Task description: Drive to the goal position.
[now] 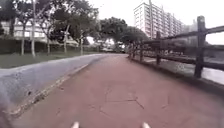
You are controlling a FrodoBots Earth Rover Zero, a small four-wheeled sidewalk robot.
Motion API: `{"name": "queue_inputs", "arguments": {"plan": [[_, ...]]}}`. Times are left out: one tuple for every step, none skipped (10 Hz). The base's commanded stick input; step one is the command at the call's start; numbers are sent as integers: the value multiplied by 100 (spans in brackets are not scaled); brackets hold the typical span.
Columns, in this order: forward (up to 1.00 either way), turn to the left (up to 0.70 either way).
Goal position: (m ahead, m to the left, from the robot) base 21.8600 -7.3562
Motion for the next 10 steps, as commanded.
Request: {"name": "queue_inputs", "arguments": {"plan": [[70,0],[70,0],[70,0],[70,0],[70,0],[70,0],[70,0],[70,0],[70,0],[70,0]]}}
